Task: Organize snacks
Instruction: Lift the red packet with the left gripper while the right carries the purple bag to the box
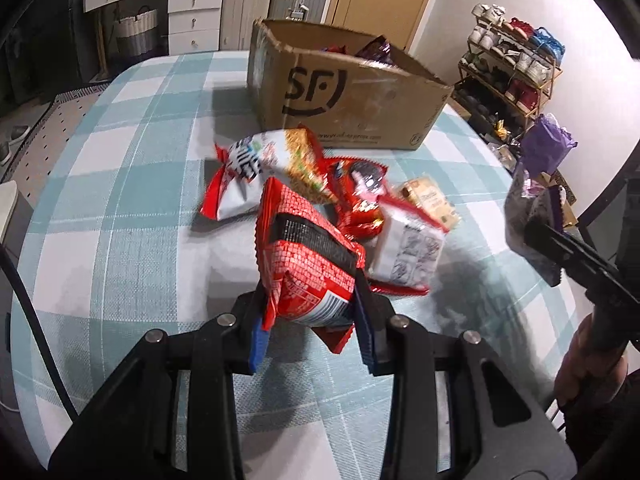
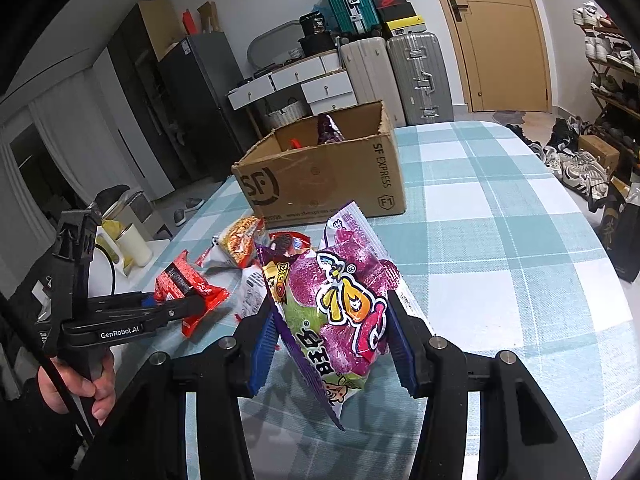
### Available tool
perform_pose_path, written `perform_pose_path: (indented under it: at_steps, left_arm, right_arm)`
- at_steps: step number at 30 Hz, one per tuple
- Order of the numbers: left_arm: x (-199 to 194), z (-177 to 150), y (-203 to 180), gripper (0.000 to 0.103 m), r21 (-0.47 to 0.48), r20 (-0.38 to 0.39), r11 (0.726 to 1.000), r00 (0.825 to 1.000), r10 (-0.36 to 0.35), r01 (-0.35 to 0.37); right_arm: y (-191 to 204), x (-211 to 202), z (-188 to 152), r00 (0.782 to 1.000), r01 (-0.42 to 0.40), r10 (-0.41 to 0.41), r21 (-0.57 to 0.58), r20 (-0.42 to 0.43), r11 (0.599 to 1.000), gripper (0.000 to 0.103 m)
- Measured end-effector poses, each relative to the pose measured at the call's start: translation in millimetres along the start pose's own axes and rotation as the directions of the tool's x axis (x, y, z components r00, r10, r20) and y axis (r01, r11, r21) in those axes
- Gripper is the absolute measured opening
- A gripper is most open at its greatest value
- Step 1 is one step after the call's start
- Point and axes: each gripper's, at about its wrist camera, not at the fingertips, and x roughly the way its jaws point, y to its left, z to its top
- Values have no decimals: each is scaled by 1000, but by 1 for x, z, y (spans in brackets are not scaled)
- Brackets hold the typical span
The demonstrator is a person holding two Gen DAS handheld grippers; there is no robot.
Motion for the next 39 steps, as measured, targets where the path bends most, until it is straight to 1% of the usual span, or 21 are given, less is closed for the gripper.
perform_pose_path:
  at_steps: [8, 12, 20, 23, 26, 30, 35, 39]
  left_arm:
    - [-23, 25, -23, 33, 37, 59, 998, 997, -52, 50]
    - [-28, 42, -31, 33, 46, 50, 994, 993, -103, 101]
    - [-50, 77, -50, 33, 101, 83, 988, 988, -128, 119]
    - [-58, 93, -56, 33, 117, 96, 985, 986, -139, 128]
    - [-65, 108, -61, 33, 118, 92, 981, 982, -166, 155]
    - [-70, 128, -66, 33, 132, 102, 980, 982, -160, 147]
    - [-78, 155, -74, 33, 155, 125, 981, 982, -139, 119]
    - [-80, 180, -76, 33, 151, 133, 983, 983, -129, 108]
  right_arm:
    - [10, -4, 22, 999, -36, 36, -14, 31, 999, 50]
    - [13, -7, 37, 996, -75, 76, -6, 46, 997, 50]
    - [22, -22, 69, 992, -87, 91, -41, 93, 995, 50]
    - [25, -24, 83, 991, -91, 95, -50, 96, 995, 50]
    - [27, -26, 96, 989, -100, 106, -58, 100, 993, 50]
    - [32, -31, 115, 986, -102, 111, -82, 123, 991, 50]
    - [38, -33, 142, 983, -107, 121, -102, 139, 989, 50]
    - [44, -28, 166, 981, -119, 135, -115, 141, 986, 50]
